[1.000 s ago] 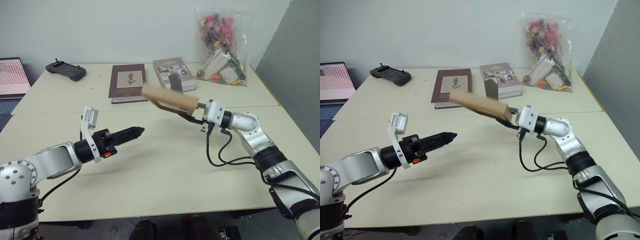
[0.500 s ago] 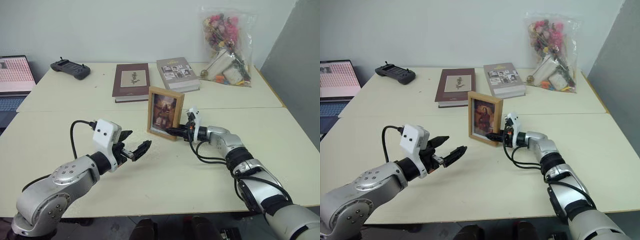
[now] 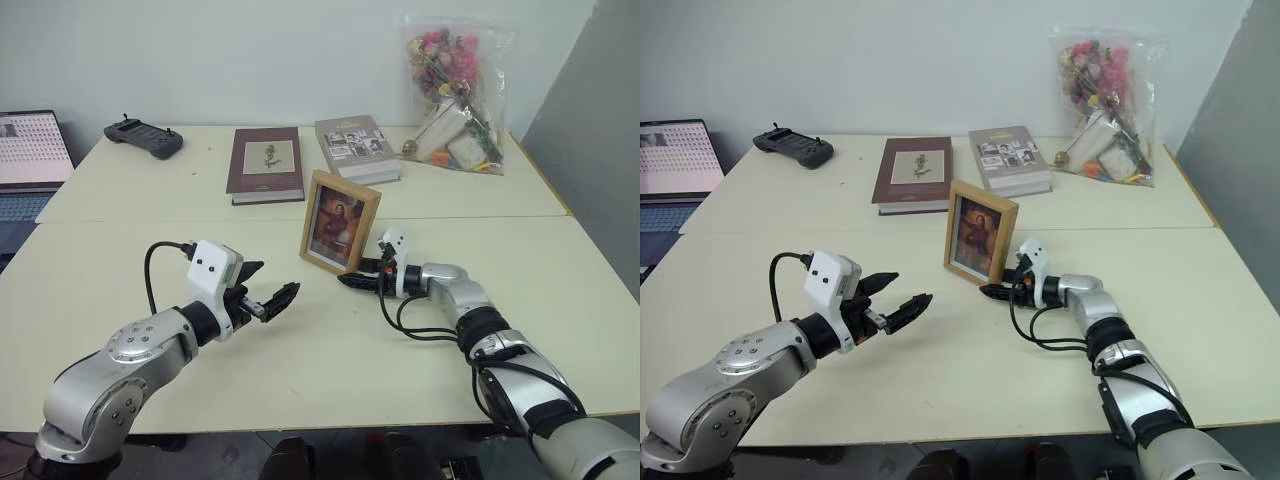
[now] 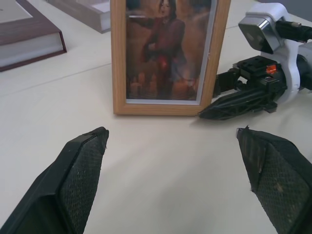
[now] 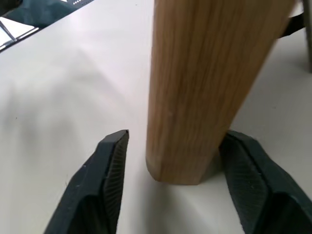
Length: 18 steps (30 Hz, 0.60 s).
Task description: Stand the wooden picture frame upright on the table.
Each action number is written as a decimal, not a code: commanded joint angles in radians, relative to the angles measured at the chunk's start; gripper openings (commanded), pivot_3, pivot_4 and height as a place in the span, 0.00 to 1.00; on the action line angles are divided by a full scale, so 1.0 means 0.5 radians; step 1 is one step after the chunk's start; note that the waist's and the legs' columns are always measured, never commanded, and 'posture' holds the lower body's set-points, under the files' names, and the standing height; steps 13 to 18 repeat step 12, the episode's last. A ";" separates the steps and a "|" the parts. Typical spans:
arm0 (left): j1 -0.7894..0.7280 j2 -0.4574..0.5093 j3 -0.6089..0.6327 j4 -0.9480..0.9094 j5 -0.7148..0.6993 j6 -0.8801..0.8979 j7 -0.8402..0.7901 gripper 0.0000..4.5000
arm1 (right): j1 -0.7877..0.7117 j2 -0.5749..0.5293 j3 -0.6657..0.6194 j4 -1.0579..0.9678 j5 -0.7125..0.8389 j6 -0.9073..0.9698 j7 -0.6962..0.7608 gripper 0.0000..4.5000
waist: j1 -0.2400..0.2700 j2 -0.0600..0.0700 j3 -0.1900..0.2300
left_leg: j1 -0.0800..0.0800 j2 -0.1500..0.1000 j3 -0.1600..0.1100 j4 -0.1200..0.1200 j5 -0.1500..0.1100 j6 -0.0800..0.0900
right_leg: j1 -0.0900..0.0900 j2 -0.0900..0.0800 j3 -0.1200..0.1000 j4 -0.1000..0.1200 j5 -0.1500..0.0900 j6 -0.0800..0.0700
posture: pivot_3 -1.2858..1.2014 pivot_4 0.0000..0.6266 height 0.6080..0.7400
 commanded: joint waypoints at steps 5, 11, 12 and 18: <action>-0.221 0.188 0.138 0.305 -0.026 0.091 -0.365 1.00 | 0.359 -0.478 -0.096 -0.903 -0.049 0.143 0.070 1.00 | 0.004 0.001 0.001 | 0.000 0.000 0.000 0.000 0.000 0.000 | 0.000 0.000 0.000 0.000 0.000 0.000 | 0.52 0.24 1.00; -0.433 0.424 0.180 0.638 0.011 0.133 -0.697 1.00 | 0.484 -0.768 -0.313 -1.750 0.367 0.837 0.093 1.00 | -0.012 0.006 0.004 | 0.000 0.002 -0.003 -0.001 -0.001 0.002 | -0.001 0.003 -0.002 0.000 0.000 0.001 | 0.52 0.24 1.00; -0.463 0.438 0.173 0.677 0.038 0.112 -0.729 1.00 | 0.492 -0.780 -0.323 -1.810 0.378 0.875 0.070 1.00 | -0.012 0.006 0.004 | 0.002 0.002 -0.004 -0.001 -0.001 0.002 | 0.000 0.004 -0.001 0.000 0.000 0.001 | 0.52 0.24 1.00; -0.463 0.438 0.173 0.677 0.038 0.112 -0.729 1.00 | 0.492 -0.780 -0.323 -1.810 0.378 0.875 0.070 1.00 | -0.012 0.006 0.004 | 0.002 0.002 -0.004 -0.001 -0.001 0.002 | 0.000 0.004 -0.001 0.000 0.000 0.001 | 0.52 0.24 1.00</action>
